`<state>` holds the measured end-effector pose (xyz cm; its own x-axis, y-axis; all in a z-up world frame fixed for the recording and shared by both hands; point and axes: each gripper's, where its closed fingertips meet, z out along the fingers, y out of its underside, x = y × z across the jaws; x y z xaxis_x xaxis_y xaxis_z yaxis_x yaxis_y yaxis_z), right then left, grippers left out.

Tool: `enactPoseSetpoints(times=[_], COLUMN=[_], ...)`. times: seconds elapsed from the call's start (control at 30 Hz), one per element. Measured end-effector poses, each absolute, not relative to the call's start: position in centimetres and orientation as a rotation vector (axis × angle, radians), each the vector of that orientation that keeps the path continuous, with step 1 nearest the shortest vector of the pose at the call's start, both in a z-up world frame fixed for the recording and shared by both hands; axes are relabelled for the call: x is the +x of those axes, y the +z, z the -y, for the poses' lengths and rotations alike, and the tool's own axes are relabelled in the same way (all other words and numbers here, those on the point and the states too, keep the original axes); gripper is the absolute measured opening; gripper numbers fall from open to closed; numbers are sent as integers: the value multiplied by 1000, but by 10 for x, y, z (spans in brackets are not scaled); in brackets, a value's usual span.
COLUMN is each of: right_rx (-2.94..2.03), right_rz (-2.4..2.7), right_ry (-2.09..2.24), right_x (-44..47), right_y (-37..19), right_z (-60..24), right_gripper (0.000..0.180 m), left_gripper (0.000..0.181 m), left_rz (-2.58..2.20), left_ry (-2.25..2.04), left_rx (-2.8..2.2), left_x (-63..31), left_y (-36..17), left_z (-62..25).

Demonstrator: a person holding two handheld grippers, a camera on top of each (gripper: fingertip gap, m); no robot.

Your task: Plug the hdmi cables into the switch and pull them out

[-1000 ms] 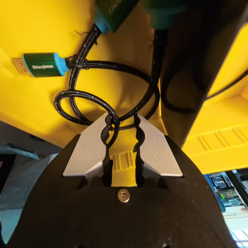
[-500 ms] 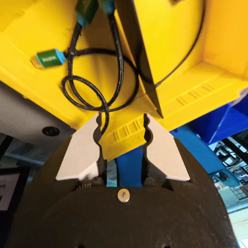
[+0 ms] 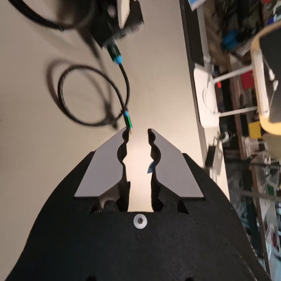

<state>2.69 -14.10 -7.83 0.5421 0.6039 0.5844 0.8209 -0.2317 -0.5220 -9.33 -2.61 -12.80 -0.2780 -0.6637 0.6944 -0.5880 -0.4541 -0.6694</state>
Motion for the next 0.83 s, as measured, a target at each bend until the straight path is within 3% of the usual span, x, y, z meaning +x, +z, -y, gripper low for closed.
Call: enactPoseSetpoints(times=[0.23,0.4,0.63,0.83], right_rx=[-1810,-1768,-1696,-1622], right_rz=[1351,1522,1495,1459], right_ry=[-171,-87,-51,-71], right_x=[-46,-70,-79,-72], right_y=[-121,-149,-151,-140], right_z=[83,88,94,95], right_gripper=[29,29,16,16], left_gripper=[22,22,23,32], left_rz=[-1679,-1763,-1808,-1939], left_ry=[-1915,-1967,-1976,-2004], left_rx=[-1819,-1776,-1763,-1733], left_x=[-92,-95,-98,-109], left_y=[-128,-126,-127,-129], left_z=[45,61,67,85])
